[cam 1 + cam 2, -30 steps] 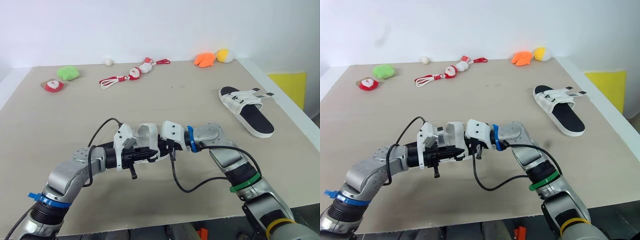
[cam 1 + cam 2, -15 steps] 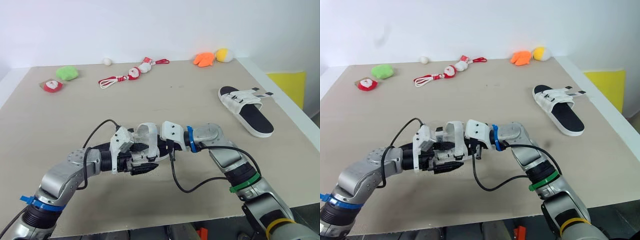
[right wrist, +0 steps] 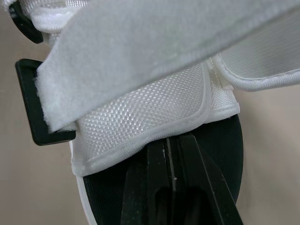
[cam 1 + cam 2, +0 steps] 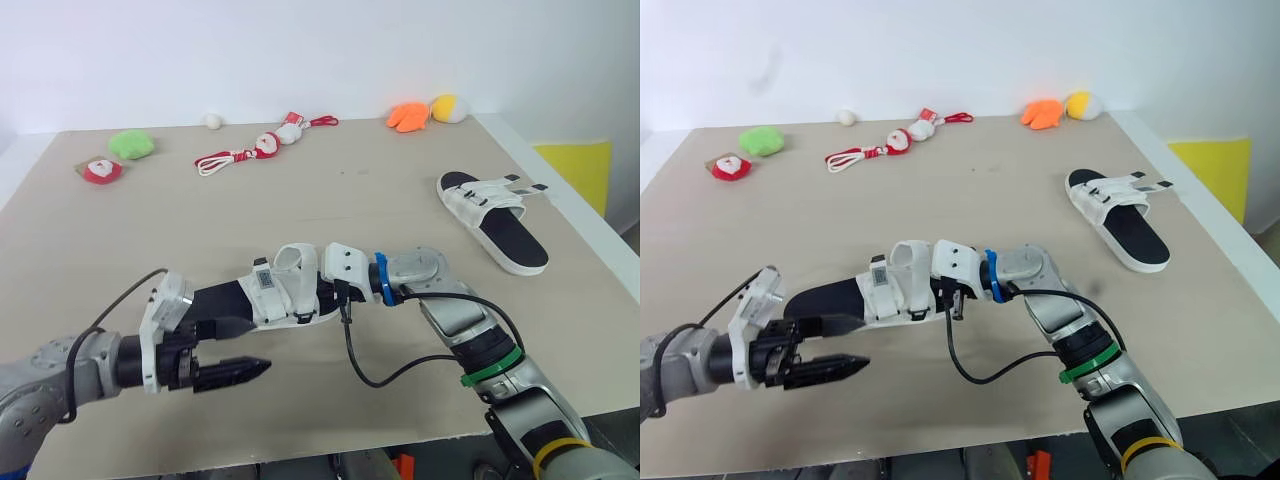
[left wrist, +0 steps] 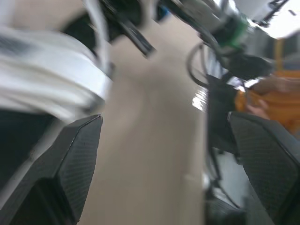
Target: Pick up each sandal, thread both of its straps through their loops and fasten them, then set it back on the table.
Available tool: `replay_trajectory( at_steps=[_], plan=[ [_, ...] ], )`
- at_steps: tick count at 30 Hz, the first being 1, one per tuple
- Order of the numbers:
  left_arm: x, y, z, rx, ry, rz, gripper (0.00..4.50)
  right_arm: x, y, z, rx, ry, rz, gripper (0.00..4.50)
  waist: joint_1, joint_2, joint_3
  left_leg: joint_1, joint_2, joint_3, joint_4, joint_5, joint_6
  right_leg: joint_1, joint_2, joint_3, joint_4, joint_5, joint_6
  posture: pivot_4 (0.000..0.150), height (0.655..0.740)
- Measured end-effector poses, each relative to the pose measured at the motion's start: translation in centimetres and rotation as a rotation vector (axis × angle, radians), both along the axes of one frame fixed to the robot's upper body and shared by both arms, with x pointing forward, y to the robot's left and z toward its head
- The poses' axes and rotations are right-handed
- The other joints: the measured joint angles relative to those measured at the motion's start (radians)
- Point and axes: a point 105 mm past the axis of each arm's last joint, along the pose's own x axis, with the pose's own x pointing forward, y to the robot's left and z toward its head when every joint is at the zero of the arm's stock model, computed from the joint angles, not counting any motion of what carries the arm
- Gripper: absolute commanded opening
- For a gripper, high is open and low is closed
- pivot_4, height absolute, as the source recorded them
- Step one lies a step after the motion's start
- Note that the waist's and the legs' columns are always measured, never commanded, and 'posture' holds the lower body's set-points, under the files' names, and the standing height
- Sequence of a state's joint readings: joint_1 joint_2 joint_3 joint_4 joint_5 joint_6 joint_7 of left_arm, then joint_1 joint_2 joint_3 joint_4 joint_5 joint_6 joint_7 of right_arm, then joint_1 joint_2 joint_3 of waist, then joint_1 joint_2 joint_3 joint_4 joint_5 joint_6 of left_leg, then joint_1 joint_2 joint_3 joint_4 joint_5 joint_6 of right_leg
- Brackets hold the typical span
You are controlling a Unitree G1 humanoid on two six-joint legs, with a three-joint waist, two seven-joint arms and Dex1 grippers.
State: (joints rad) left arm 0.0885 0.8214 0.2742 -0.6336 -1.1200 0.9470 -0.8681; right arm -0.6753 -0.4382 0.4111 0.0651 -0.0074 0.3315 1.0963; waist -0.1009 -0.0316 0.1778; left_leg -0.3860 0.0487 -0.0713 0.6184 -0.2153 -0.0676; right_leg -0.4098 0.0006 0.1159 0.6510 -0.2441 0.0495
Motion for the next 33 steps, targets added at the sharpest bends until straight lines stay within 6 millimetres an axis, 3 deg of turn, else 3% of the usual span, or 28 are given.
replay_trajectory(
  at_steps=[3,9,12,17,23,33],
  plan=[
    [0.0,-0.2,-1.3,0.048,0.011,0.028,4.43,0.0,0.0,0.0,0.0,0.001,-0.003,0.0,0.0,0.0,0.0,0.0,0.0,0.0,0.0,0.0,0.0,0.0,0.0,0.0,0.0,0.0,0.0,0.15,0.74],
    [2.4,-2.6,-6.0,0.081,-0.016,0.163,4.43,0.0,0.0,0.0,0.002,0.003,-0.001,0.0,0.0,0.0,0.0,0.0,0.0,0.001,0.0,0.0,0.0,0.0,0.0,0.001,-0.001,0.0,-0.001,0.15,0.74],
    [3.1,-4.0,-6.0,0.043,-0.054,0.181,4.43,0.0,0.1,-0.1,0.002,0.005,-0.004,0.0,0.0,-0.001,0.0,0.0,0.0,0.001,0.0,0.0,0.0,0.0,0.0,0.0,-0.001,0.001,0.0,0.15,0.74],
    [3.4,-4.8,-5.4,-0.031,-0.052,0.191,4.43,0.0,0.0,0.0,-0.001,0.005,-0.007,0.0,0.001,-0.001,0.0,0.0,0.0,0.001,0.0,0.0,0.0,0.001,0.0,0.0,-0.001,0.001,0.001,0.15,0.74],
    [3.6,-4.6,-4.4,-0.106,-0.028,0.206,4.43,0.0,0.0,0.0,-0.001,0.008,-0.008,0.0,0.001,-0.001,0.0,0.0,0.0,0.001,0.001,0.0,0.0,0.001,0.0,0.0,-0.001,0.002,0.003,0.15,0.74],
    [4.2,-5.1,-4.2,-0.076,-0.03,0.187,4.43,0.0,-0.1,-0.1,-0.002,0.009,-0.014,0.0,0.003,-0.001,0.0,0.0,0.0,0.001,0.002,0.0,0.0,0.001,0.0,0.0,-0.001,0.002,0.003,0.15,0.74]
  ],
)
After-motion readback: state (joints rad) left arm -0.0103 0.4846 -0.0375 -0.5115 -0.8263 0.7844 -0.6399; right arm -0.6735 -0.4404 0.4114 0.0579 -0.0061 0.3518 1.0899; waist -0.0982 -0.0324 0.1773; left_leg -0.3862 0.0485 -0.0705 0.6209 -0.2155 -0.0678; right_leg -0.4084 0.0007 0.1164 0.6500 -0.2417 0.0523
